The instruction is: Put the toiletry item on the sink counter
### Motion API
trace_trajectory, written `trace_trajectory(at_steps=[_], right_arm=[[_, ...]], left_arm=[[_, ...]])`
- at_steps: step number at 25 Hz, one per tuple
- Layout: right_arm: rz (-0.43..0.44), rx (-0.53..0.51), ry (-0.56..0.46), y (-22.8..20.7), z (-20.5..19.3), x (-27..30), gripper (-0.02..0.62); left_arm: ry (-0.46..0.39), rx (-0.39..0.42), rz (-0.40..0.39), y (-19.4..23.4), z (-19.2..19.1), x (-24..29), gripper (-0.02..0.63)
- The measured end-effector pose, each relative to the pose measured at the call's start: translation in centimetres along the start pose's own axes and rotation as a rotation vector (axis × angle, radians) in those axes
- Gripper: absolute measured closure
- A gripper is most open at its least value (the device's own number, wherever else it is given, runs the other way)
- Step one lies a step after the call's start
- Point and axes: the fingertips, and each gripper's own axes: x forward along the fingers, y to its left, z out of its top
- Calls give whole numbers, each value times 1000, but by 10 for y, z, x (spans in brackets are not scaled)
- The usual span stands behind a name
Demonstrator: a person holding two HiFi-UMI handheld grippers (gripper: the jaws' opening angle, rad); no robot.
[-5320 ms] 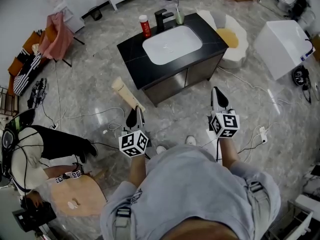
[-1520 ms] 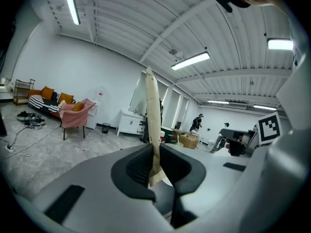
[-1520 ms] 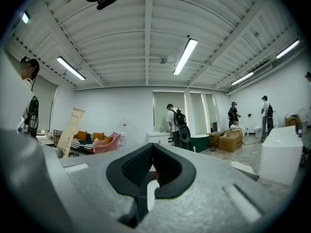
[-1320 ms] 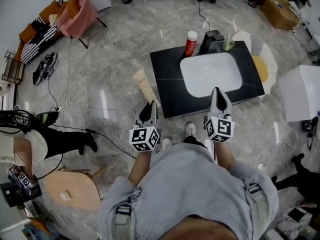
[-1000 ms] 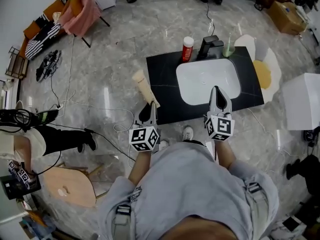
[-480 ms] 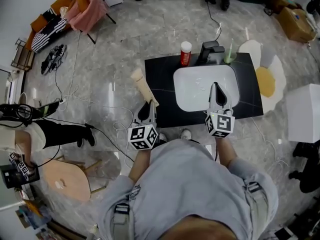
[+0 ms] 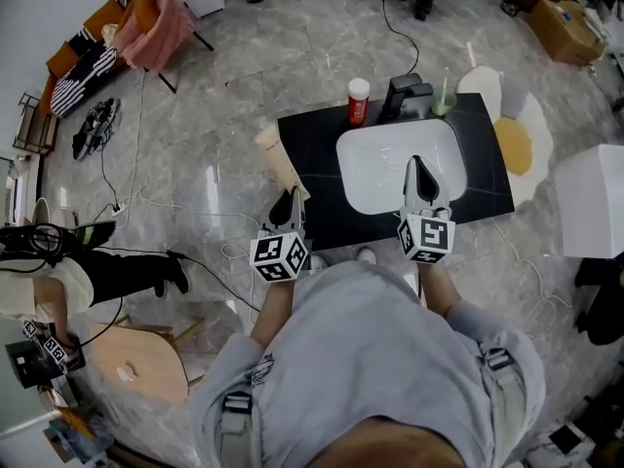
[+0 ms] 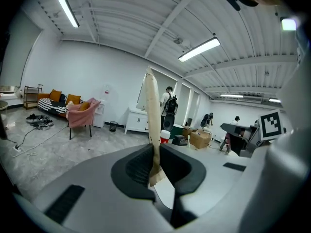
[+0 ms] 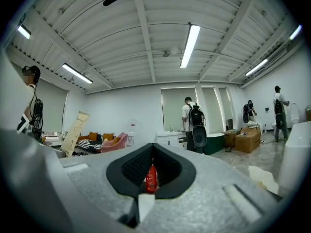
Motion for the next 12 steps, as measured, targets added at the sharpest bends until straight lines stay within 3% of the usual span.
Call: trace_trajectory(at_steps=[12], right_arm=[[-22, -11, 5, 21, 3, 1, 591]], left_arm=[[136, -38, -86, 8, -33, 9, 569]])
